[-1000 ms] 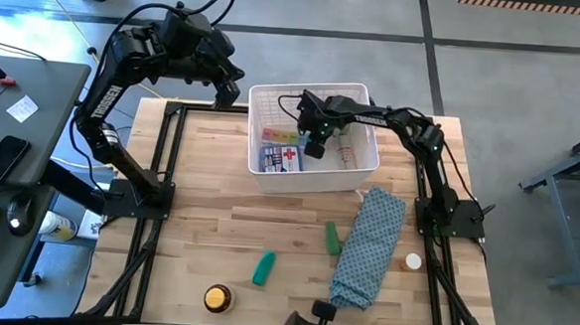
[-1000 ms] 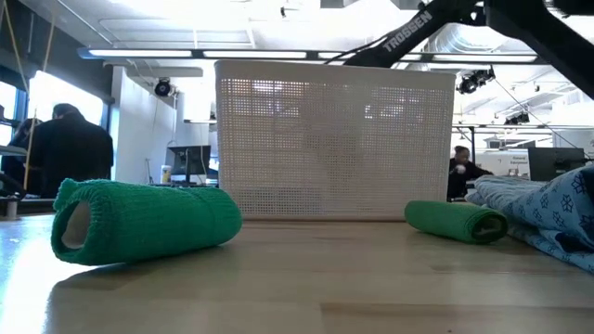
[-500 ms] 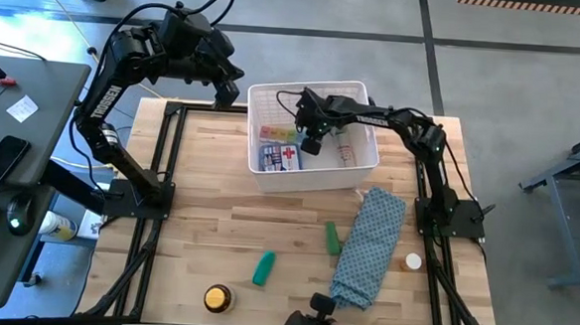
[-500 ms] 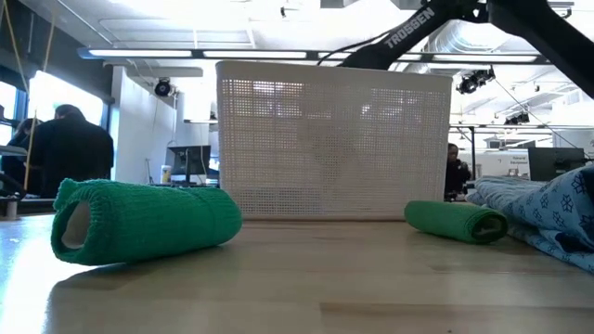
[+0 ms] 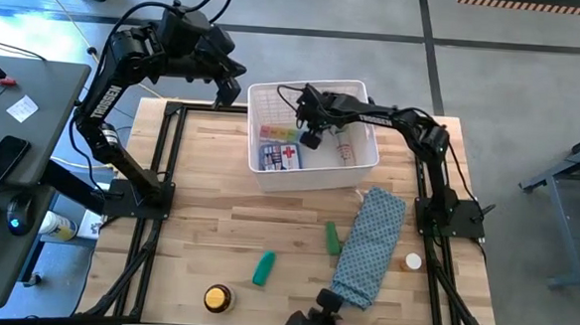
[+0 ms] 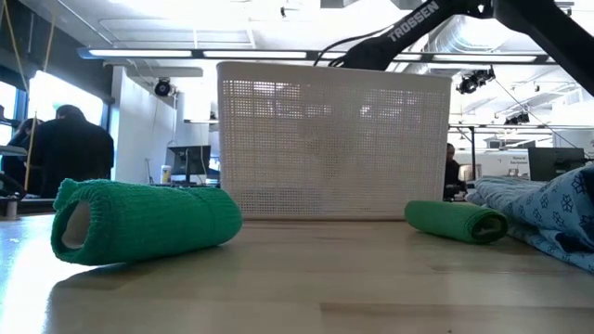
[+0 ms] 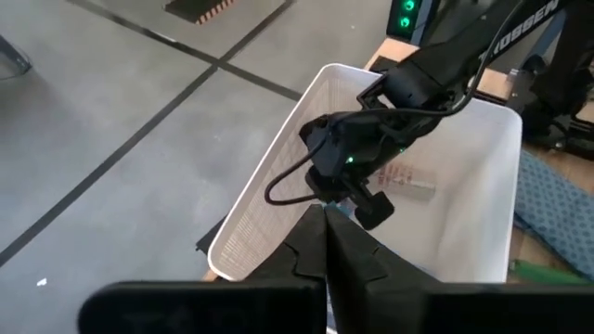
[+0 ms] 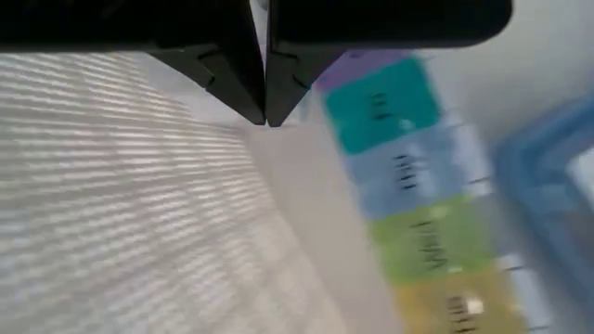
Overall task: Pick & place medical supplies in basket/bin
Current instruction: Adjust the white bin
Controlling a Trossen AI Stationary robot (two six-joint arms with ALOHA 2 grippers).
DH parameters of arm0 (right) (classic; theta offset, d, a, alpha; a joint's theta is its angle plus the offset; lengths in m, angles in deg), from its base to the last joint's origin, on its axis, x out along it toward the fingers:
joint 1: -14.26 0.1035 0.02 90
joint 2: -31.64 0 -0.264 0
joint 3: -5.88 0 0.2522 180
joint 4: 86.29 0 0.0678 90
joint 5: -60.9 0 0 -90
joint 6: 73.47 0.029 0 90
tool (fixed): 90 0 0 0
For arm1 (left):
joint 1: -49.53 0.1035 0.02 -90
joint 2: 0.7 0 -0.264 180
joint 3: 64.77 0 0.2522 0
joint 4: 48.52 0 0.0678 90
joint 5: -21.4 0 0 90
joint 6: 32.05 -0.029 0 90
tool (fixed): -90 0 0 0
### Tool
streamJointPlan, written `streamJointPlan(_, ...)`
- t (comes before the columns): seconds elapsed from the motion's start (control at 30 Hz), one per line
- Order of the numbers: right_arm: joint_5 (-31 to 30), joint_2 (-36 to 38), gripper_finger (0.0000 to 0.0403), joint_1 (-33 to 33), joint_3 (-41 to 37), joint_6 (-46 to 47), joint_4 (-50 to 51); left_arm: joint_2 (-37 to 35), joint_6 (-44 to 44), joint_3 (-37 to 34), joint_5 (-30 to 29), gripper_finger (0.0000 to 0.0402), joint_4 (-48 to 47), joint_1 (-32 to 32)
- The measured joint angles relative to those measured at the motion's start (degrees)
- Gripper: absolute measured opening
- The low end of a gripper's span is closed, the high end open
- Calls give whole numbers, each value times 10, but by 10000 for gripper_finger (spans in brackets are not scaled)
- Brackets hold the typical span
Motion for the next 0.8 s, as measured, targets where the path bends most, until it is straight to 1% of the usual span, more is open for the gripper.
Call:
streamJointPlan(0.1, -47, 6, 1, -1, 0, 1, -3, 0, 0, 0, 0, 31, 6, 0)
streamJointPlan(0.17, -66, 13, 2, -1, 0, 3, -2, 0, 0, 0, 0, 33, 5, 0)
streamJointPlan(0.33, -81, 43, 9, -1, 1, 11, -6, 0, 0, 0, 0, 53, 7, 0)
streamJointPlan(0.5, -82, 74, 10, -5, 1, 18, -12, 0, 0, 0, 1, 59, 16, 0)
streamJointPlan(0.63, -67, 85, 17, -15, 2, 24, -7, 0, 3, 0, 1, 59, 22, 0)
streamJointPlan(0.7, -39, 88, 30, -21, 2, 41, 12, 0, 13, 0, 2, 60, 21, 0)
streamJointPlan(0.8, 27, 104, 61, -27, 2, 75, 45, 0, 24, 0, 13, 60, 19, 0)
